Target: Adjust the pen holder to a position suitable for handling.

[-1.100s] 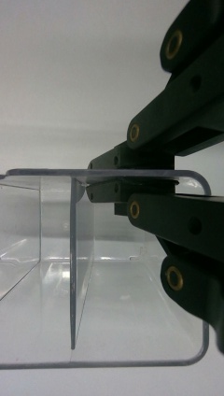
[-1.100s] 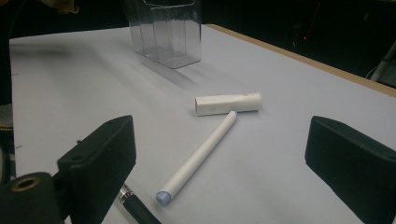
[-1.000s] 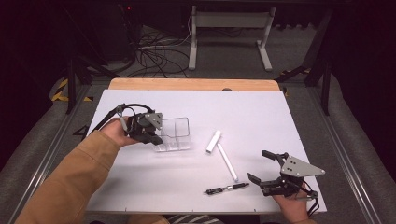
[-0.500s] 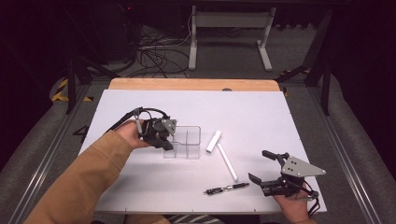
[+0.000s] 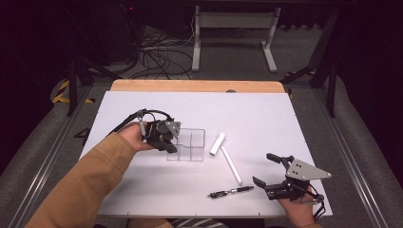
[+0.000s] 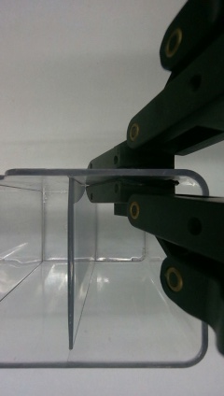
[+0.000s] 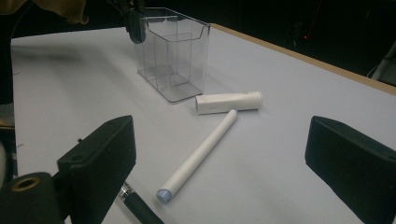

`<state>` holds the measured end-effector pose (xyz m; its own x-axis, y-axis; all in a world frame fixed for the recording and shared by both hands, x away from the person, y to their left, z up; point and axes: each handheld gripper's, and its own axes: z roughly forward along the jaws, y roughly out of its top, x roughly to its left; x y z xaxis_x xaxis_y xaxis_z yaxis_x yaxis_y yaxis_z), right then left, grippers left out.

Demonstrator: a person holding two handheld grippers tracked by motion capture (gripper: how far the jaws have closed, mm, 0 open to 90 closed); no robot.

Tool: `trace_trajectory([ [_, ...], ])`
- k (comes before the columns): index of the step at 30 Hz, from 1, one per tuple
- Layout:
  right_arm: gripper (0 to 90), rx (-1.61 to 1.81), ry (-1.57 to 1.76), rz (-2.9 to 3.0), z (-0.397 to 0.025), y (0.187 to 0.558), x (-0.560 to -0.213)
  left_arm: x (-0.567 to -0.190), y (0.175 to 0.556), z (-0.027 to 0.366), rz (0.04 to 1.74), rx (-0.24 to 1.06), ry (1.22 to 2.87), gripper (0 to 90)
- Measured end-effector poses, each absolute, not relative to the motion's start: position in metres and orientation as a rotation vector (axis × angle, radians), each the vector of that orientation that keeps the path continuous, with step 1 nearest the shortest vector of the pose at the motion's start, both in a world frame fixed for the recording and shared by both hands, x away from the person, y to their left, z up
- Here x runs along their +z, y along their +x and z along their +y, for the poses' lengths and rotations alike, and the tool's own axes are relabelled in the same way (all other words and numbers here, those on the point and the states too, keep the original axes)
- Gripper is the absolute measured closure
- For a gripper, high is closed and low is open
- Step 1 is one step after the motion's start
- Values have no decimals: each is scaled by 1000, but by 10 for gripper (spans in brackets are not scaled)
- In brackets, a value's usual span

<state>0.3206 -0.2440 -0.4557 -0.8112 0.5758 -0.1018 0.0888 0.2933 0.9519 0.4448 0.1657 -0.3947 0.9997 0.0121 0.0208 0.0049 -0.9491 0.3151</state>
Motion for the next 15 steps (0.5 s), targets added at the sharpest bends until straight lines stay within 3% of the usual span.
trace_trajectory([
  [4, 93, 1531, 592, 2141, -244, 321, -456, -394, 445, 166, 30, 35, 2824, 845],
  [8, 93, 1532, 592, 2142, -244, 320, -456, -391, 443, 166, 74, 58, 2820, 674],
  [15, 92, 1533, 593, 2142, -244, 320, -456, -379, 438, 174, 120, 83, 2740, 557],
])
